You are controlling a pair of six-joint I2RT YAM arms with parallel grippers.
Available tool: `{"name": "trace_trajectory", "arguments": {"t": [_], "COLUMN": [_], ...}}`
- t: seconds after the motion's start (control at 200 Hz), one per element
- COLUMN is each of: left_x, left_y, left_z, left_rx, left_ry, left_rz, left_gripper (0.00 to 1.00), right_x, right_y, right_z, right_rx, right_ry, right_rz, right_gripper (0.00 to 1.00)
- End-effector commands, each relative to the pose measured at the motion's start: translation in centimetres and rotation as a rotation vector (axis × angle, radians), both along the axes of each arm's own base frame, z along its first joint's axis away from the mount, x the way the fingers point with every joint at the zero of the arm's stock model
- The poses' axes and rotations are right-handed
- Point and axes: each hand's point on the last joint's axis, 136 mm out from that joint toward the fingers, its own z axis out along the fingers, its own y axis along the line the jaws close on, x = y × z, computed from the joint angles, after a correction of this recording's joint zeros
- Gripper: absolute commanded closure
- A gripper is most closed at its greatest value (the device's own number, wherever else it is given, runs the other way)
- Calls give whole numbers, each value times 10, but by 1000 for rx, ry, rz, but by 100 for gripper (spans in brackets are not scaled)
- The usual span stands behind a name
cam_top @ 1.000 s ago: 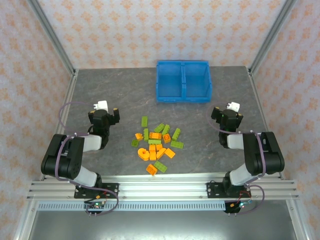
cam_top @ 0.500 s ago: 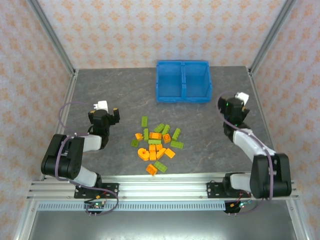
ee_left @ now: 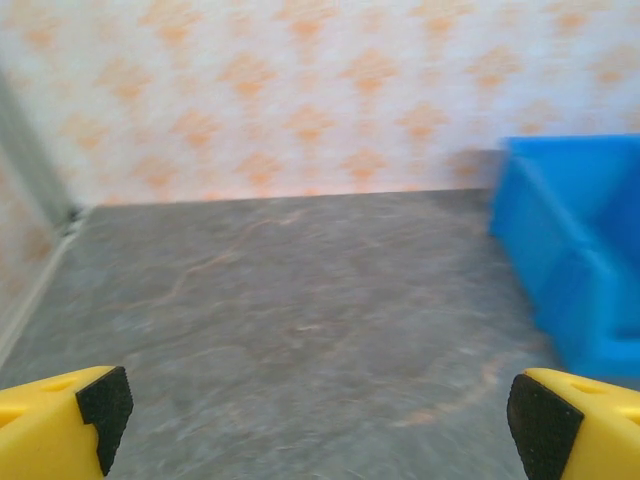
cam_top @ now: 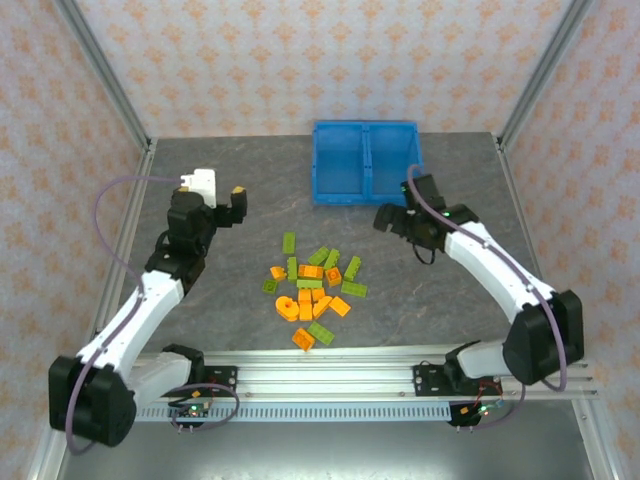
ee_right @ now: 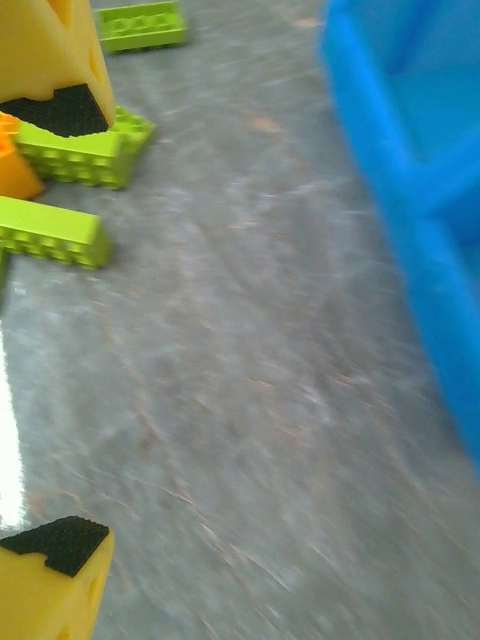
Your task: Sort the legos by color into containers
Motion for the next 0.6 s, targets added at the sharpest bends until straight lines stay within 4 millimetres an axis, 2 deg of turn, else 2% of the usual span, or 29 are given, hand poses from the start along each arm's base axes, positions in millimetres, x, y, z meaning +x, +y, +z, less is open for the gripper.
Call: {"name": "trace_trajectory", "arguments": {"t": [0.0, 0.13, 0.215, 0.3, 0.48, 0.541, 0.596], "left_x": [-45, -91, -111, -113, -111, -109, -107], "left_y": [-47, -72, -81, -85, -97, -98, -98], "left_z": [-29, -27, -35, -47, -50, -51, -52], "left_rx": [99, 209, 291, 335, 294, 298, 295], "left_ry": [216, 272, 245, 201, 170, 165, 159], "left_rz": [-362, -634, -766, -805, -857, -860, -858], "left_gripper": [0, 0, 0, 0, 0, 0, 0], "right_x": [-32, -35, -32, -27, -29, -29, -28], "right_y": [17, 45, 54, 63, 74, 78, 83], "right_z": [-16, -36, -48, -61, -87, -91, -95], "right_rx": [-32, -43, -99, -124, -186, -184, -165], "right_ry": [152, 193, 197, 211, 278, 290, 302], "right_rz": [44, 78, 75, 77, 106, 100, 89], "right_gripper": [1, 1, 1, 1, 0, 7, 21]}}
